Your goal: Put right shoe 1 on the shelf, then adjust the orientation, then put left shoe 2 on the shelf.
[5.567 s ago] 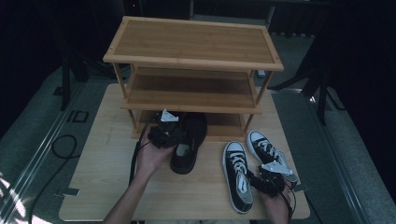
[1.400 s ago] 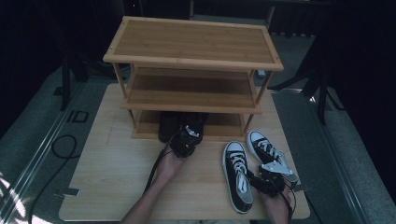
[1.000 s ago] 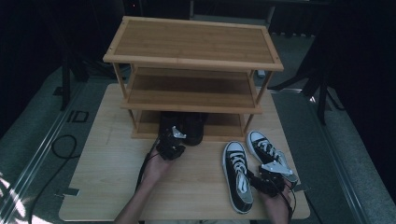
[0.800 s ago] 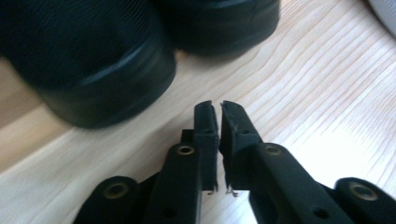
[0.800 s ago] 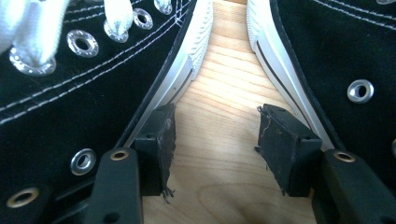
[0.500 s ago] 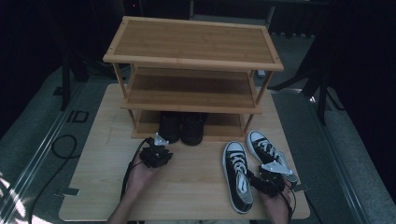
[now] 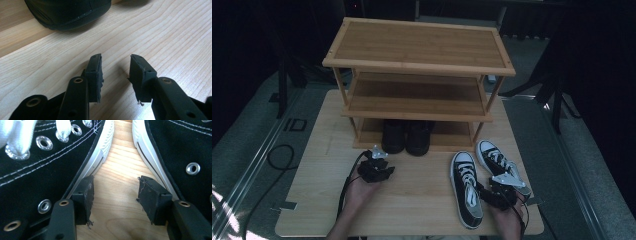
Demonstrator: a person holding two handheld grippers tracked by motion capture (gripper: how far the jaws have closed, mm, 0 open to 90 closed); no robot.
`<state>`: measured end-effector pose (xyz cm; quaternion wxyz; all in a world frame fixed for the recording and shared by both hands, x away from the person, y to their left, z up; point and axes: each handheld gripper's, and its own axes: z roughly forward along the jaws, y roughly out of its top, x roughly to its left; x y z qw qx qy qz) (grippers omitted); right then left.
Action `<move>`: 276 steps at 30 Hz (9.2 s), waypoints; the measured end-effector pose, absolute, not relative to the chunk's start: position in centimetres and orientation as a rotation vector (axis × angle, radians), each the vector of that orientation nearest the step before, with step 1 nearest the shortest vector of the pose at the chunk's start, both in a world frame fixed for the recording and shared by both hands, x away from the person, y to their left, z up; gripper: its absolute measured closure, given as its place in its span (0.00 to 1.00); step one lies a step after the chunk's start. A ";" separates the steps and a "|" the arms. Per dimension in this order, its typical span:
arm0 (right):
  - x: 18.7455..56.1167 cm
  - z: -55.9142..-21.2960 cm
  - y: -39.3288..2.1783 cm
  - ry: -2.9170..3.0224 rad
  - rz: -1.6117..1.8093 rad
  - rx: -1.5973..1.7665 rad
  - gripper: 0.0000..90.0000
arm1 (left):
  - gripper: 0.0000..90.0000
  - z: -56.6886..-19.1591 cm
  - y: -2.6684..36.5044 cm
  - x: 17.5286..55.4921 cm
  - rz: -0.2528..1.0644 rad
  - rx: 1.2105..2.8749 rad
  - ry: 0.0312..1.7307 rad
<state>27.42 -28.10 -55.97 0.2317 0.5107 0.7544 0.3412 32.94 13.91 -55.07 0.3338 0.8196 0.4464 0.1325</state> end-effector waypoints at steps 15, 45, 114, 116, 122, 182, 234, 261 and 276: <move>27.5 -55.8 -28.1 2.085 0.934 1.412 0.51 | 0.67 -55.5 14.2 32.9 0.352 2.091 1.149; 27.4 -54.4 -26.1 2.383 0.880 1.295 1.00 | 0.65 -55.6 13.6 32.4 0.414 2.104 1.140; 29.1 -47.5 -21.5 2.584 0.675 1.142 0.86 | 0.65 -55.6 13.5 32.3 0.420 2.114 1.133; 29.2 -47.2 -21.8 2.578 0.649 1.141 0.88 | 0.65 -55.6 13.5 32.3 0.421 2.116 1.132; 29.4 -47.1 -22.1 2.589 0.600 1.113 0.90 | 0.65 -55.6 13.5 32.3 0.423 2.116 1.133; 31.2 -43.9 -22.4 2.728 0.726 0.845 0.98 | 0.65 -55.7 13.4 32.3 0.415 2.111 1.122; 33.7 -35.7 -19.5 2.741 1.047 0.570 0.98 | 0.65 -55.7 13.4 32.3 0.419 2.110 1.122; 35.6 -30.6 -18.3 2.648 1.143 0.566 0.98 | 0.65 -55.7 13.4 32.3 0.414 2.106 1.124; 38.6 -29.5 -17.2 2.533 1.150 0.758 0.98 | 0.65 -55.7 13.4 32.3 0.413 2.104 1.124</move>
